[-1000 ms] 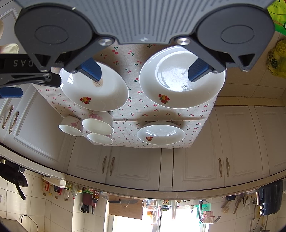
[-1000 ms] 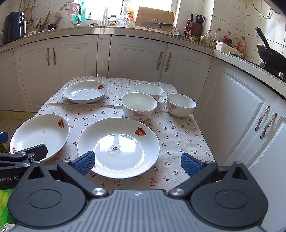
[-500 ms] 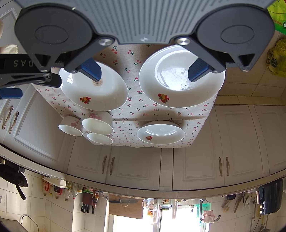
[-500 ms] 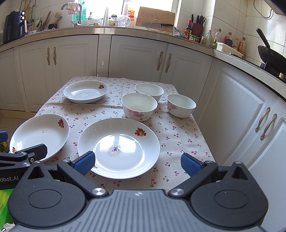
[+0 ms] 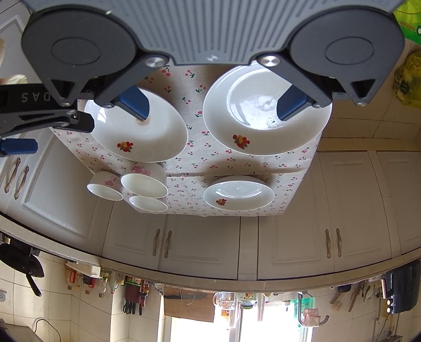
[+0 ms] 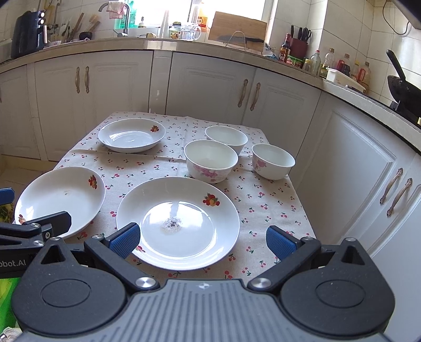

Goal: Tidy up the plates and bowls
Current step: 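Move the right gripper to the rim of the stained white plate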

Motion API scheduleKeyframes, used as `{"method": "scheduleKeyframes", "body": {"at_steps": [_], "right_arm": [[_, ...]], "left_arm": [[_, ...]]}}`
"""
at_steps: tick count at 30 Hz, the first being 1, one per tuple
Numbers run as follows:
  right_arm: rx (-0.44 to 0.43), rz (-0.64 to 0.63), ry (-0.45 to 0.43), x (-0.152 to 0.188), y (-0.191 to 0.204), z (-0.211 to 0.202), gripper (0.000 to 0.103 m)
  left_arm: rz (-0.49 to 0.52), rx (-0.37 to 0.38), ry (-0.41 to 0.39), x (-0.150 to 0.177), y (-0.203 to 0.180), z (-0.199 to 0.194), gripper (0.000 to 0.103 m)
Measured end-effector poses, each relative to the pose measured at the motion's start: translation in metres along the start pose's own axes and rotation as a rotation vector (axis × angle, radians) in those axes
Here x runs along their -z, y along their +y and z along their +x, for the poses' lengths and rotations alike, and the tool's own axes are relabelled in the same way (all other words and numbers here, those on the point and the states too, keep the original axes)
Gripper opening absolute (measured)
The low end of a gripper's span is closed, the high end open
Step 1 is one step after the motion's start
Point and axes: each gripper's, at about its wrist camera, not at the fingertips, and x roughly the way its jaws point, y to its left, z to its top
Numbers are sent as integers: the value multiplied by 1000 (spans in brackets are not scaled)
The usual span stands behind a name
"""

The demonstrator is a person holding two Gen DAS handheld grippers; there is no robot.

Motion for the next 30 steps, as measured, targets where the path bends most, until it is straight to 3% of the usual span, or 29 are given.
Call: {"method": "scheduleKeyframes", "body": {"at_steps": [13, 18, 25, 30], "right_arm": [[-129, -35, -87, -34, -2, 10, 103], [-244, -17, -157, -48, -7, 18, 103], [-377, -84, -123, -54, 10, 44, 103], [-491, -126, -76, -55, 29, 63, 103]], "left_arm": [[94, 6, -44, 1, 18, 9, 102], [78, 34, -52, 10, 38, 15, 102], [26, 63, 24, 33, 73, 21, 102], [50, 53, 88, 53, 93, 30, 102]]}}
